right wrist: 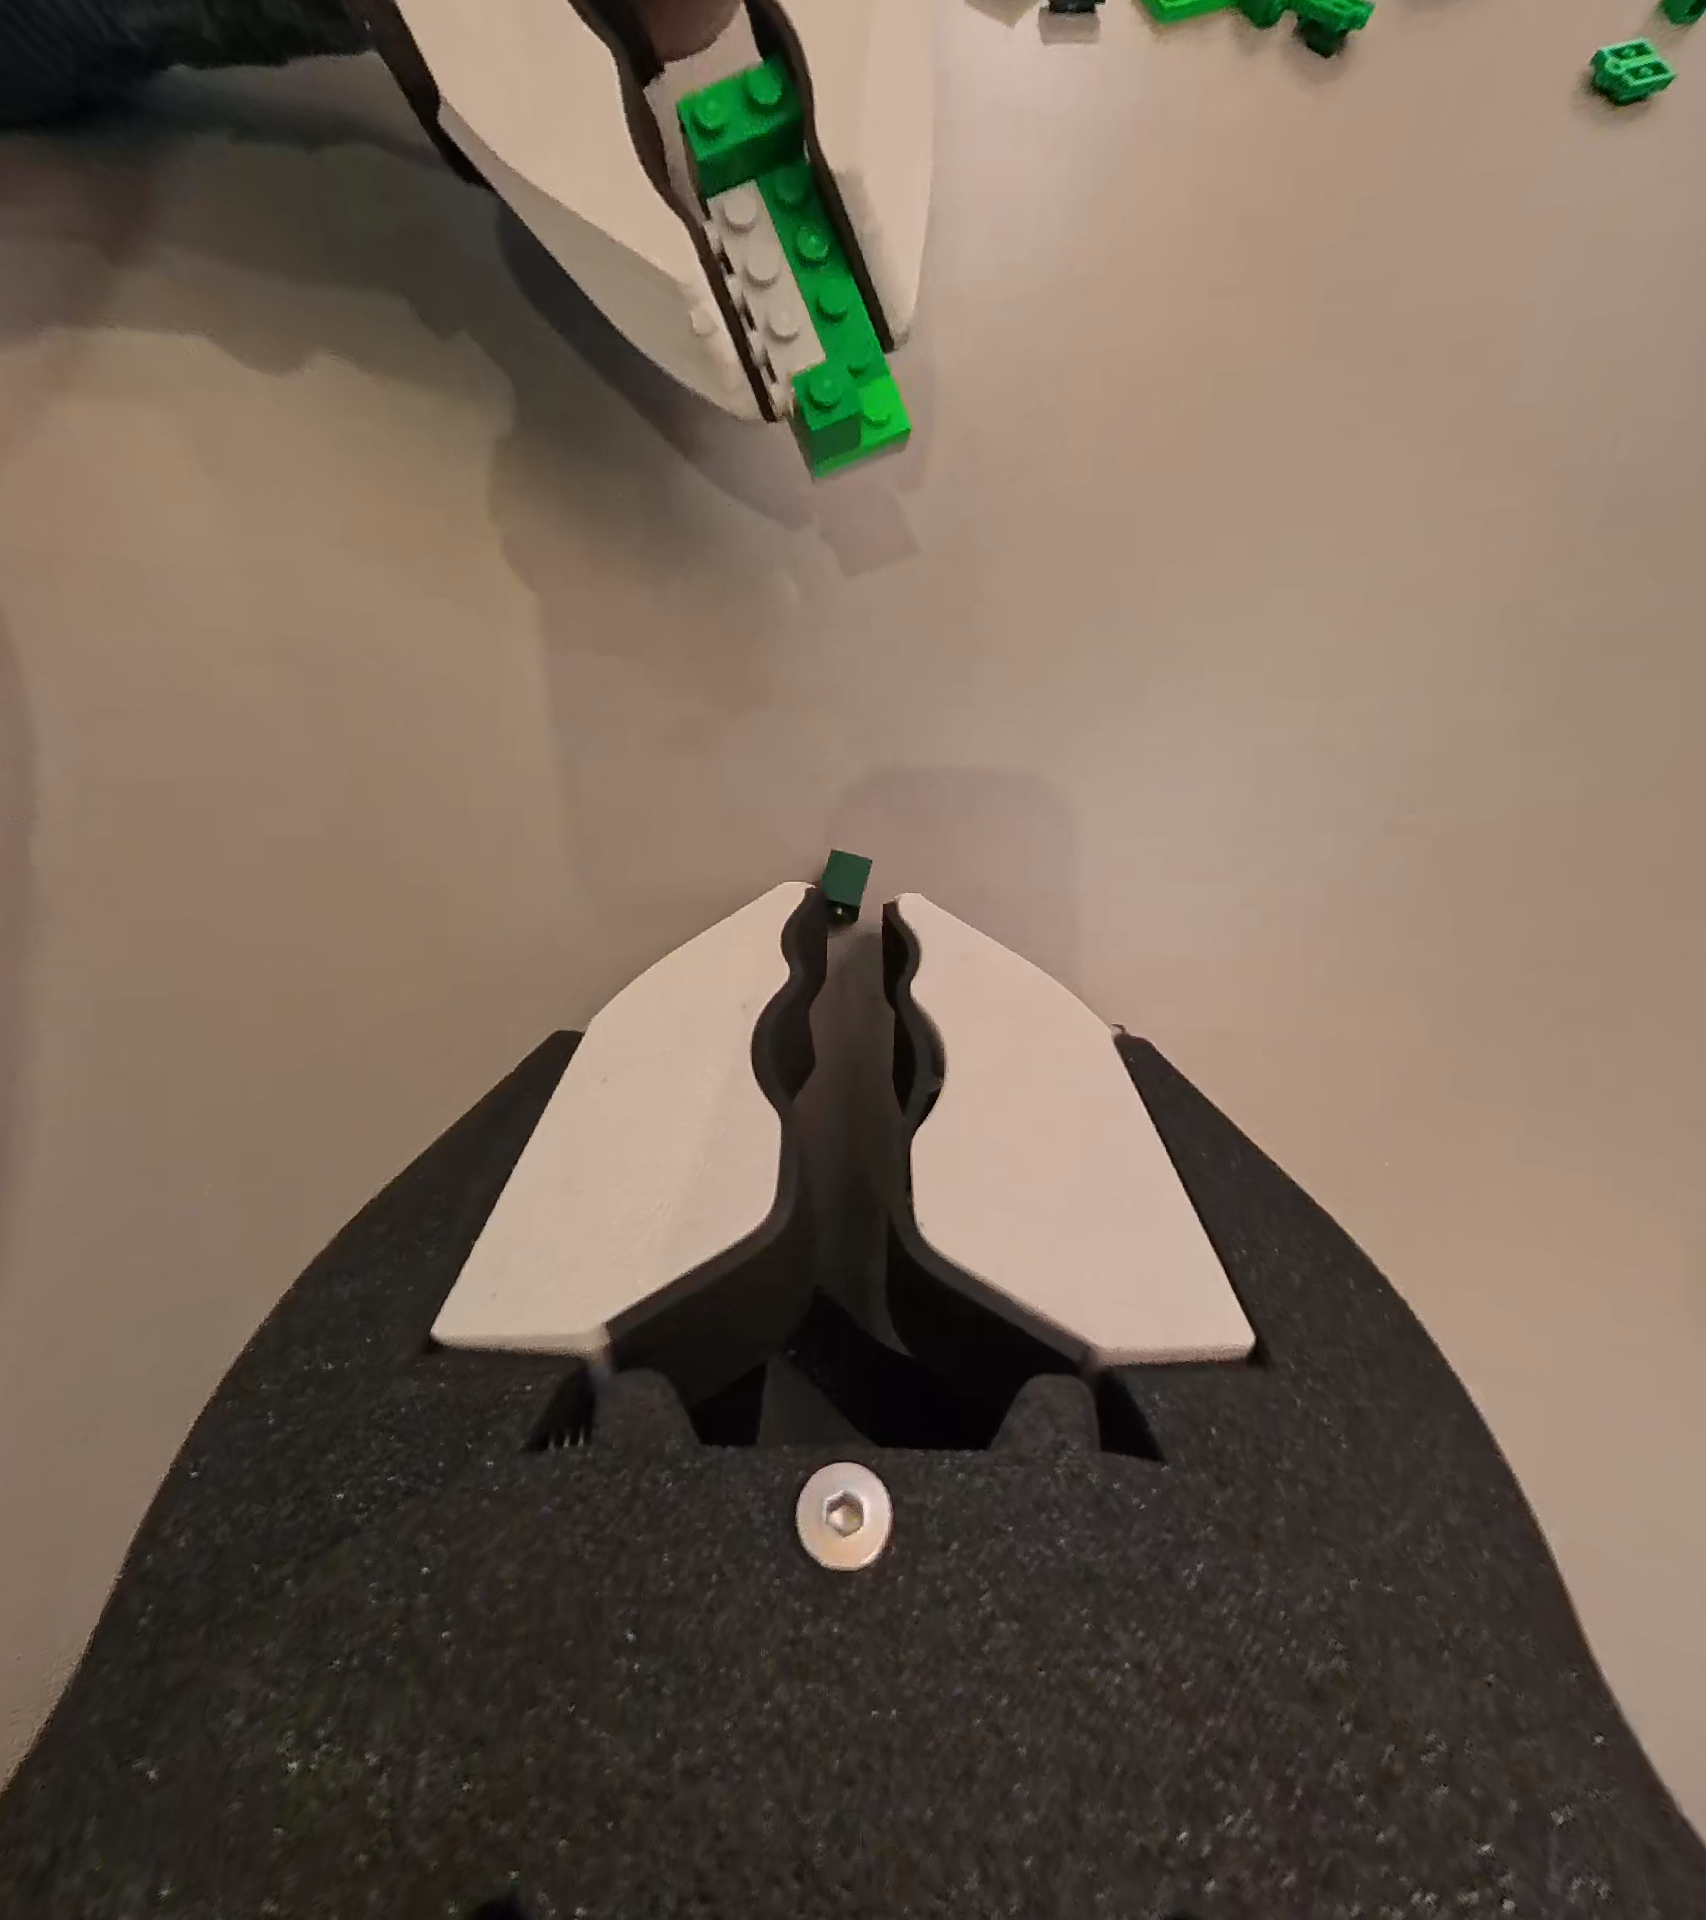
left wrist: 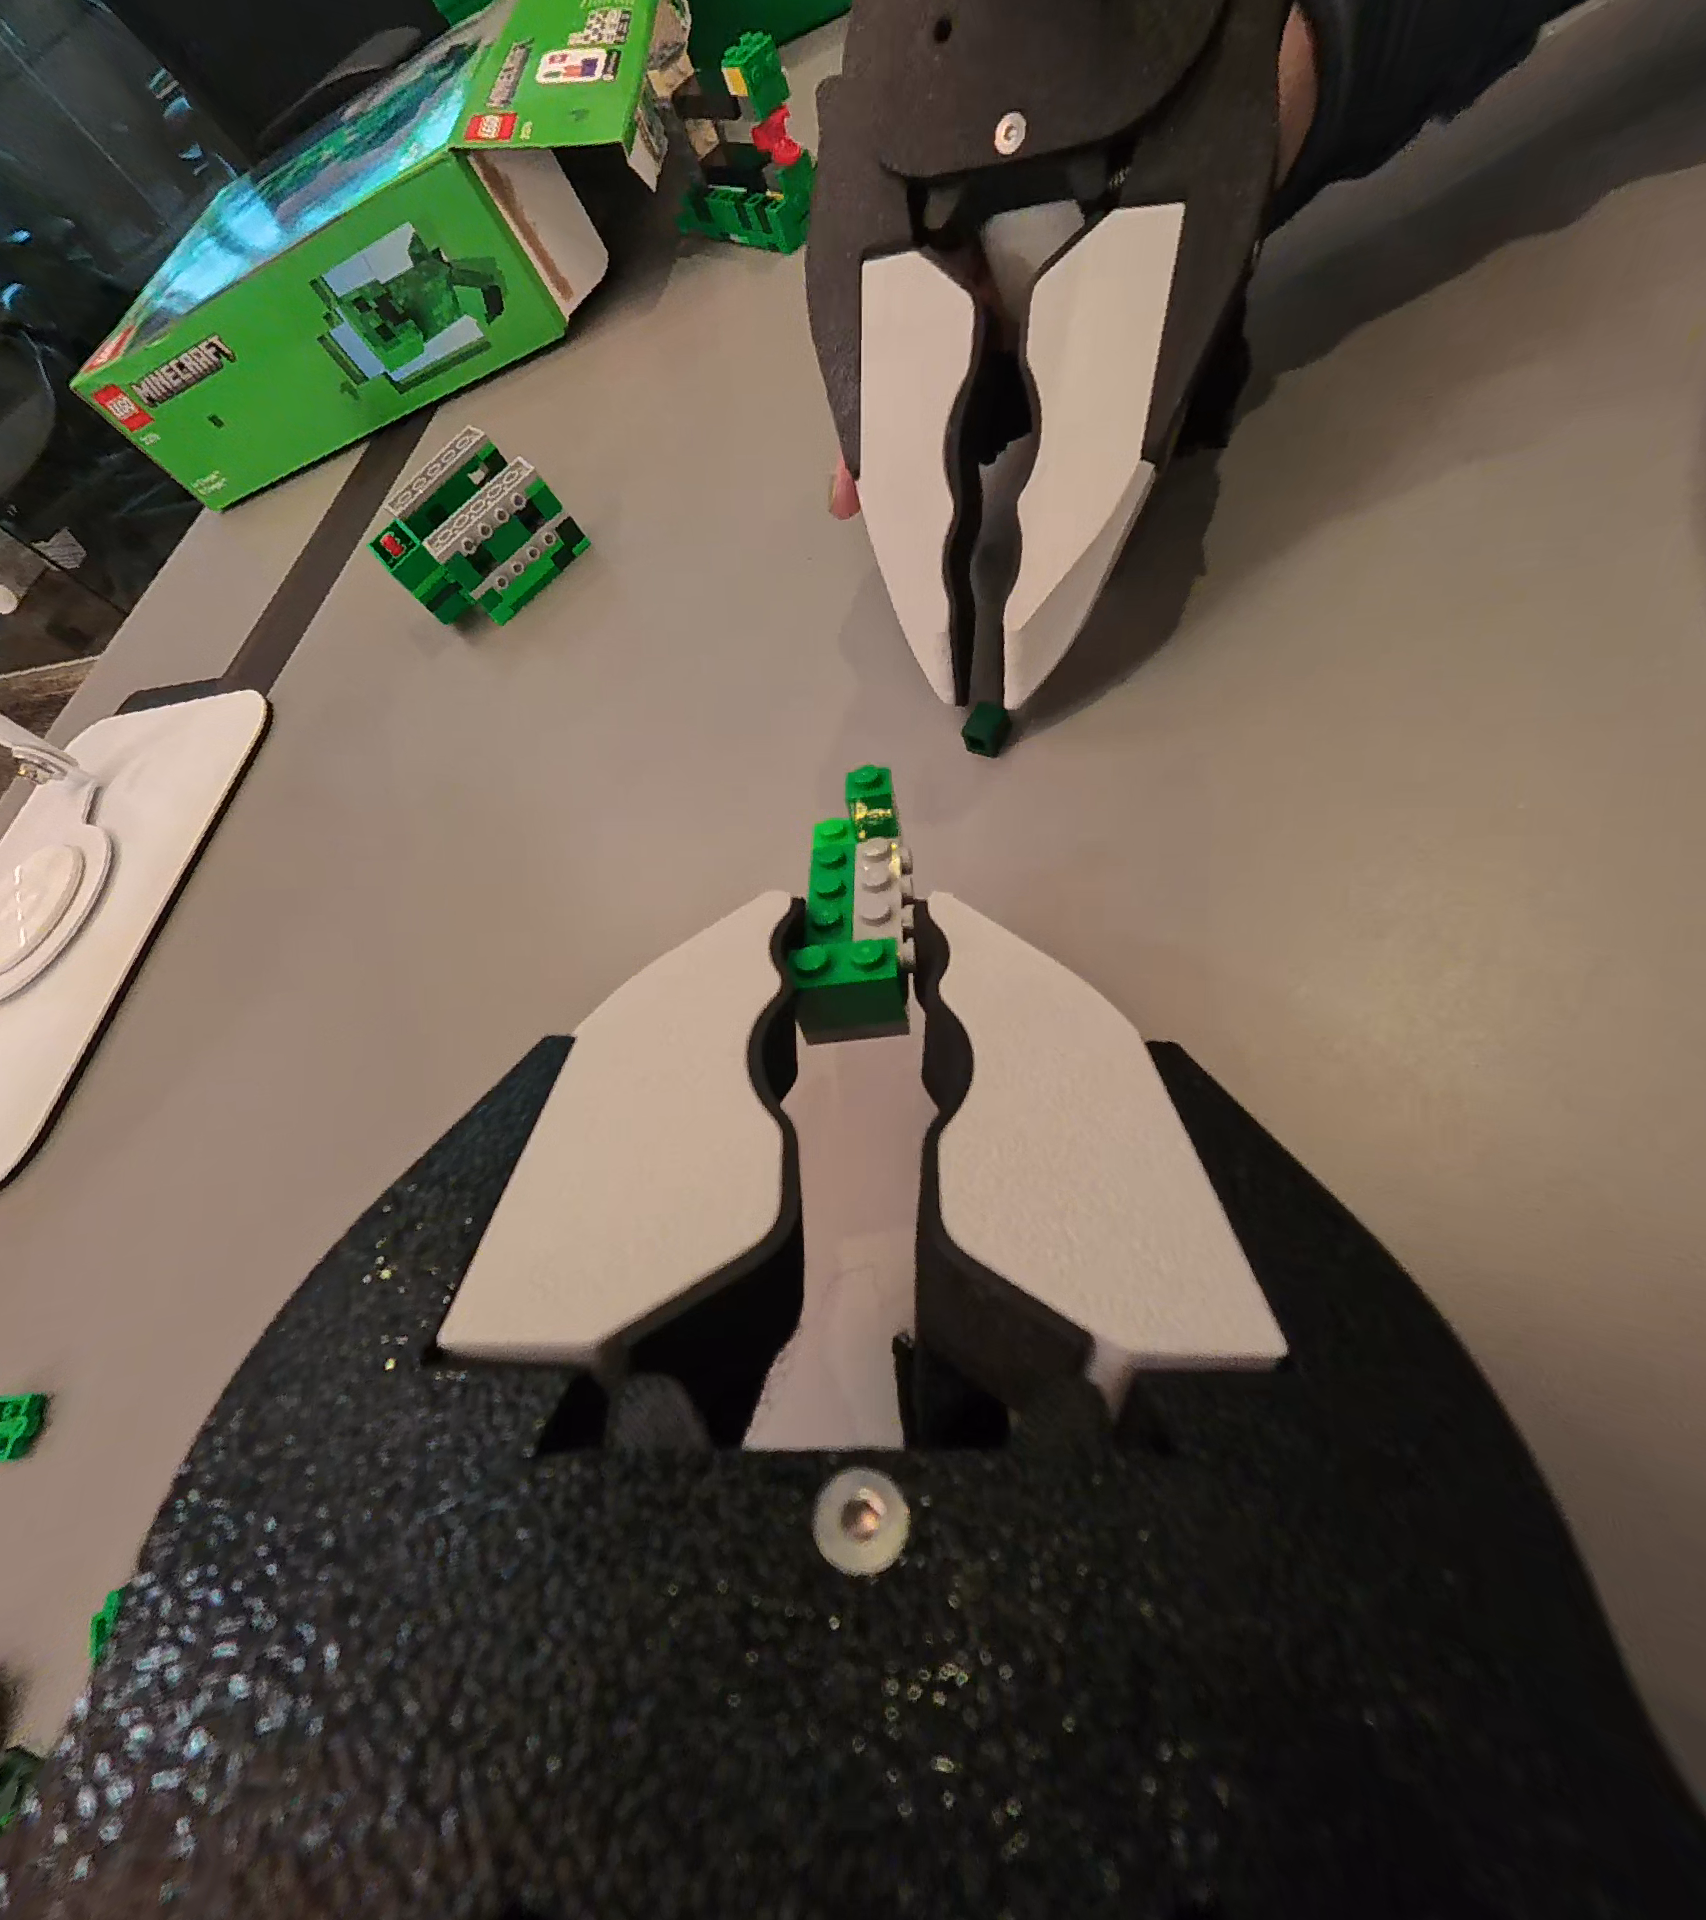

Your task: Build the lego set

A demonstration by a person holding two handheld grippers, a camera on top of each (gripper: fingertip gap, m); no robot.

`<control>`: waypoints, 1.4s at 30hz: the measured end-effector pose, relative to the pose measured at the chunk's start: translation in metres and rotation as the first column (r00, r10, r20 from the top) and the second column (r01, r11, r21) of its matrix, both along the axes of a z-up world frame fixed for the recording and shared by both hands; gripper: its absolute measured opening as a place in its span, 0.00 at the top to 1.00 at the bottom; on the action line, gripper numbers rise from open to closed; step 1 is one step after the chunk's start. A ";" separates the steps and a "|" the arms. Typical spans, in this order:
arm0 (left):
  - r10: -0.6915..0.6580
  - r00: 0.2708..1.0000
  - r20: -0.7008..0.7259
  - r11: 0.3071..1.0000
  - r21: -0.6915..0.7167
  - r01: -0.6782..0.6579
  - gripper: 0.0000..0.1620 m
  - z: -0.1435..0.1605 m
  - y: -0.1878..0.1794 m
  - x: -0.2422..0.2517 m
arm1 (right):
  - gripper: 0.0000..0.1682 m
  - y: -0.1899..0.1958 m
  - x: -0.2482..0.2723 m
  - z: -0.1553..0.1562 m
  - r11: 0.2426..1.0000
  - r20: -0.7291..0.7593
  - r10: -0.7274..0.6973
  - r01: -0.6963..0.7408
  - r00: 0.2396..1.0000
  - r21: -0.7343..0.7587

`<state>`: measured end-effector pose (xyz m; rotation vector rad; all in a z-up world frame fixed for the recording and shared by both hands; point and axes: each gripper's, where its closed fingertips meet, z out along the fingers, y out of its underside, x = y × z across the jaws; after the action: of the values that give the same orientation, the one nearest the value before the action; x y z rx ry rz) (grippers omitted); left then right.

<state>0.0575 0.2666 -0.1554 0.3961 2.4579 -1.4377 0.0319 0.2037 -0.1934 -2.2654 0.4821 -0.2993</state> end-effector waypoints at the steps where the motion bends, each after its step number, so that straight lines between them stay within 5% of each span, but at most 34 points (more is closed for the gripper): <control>1: -0.002 1.000 -0.001 1.000 0.000 0.002 0.88 0.000 0.000 -0.001 | 0.94 0.000 0.000 0.000 1.000 -0.004 0.005 -0.005 1.000 -0.003; 16: -0.033 0.999 0.015 0.999 0.005 0.033 0.88 -0.003 -0.005 -0.007 | 0.97 0.005 0.001 0.012 0.999 0.029 0.045 -0.044 0.999 -0.023; 23: 0.056 0.931 0.360 0.998 -0.049 -0.041 0.89 0.010 -0.022 -0.004 | 0.98 0.001 0.008 0.054 0.983 0.099 0.086 -0.068 0.991 -0.171; 29: 0.054 0.807 0.588 0.999 -0.035 -0.041 0.89 0.009 -0.038 -0.013 | 1.00 0.006 -0.006 0.072 0.942 -0.029 0.172 -0.173 0.985 -0.287; 36: 0.018 0.851 0.524 0.999 0.025 -0.037 0.89 -0.003 -0.033 -0.010 | 1.00 -0.009 0.013 0.059 0.909 -0.030 0.108 -0.111 0.994 -0.401; 42: -0.091 0.888 0.451 0.994 0.099 0.052 0.89 -0.014 -0.022 -0.017 | 1.00 -0.007 0.061 0.048 0.976 0.118 -0.042 0.066 0.992 -0.210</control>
<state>0.0408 0.2445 -0.1695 0.7557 2.1398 -1.1087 0.0933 0.1963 -0.1459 -2.4291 0.4718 -0.5265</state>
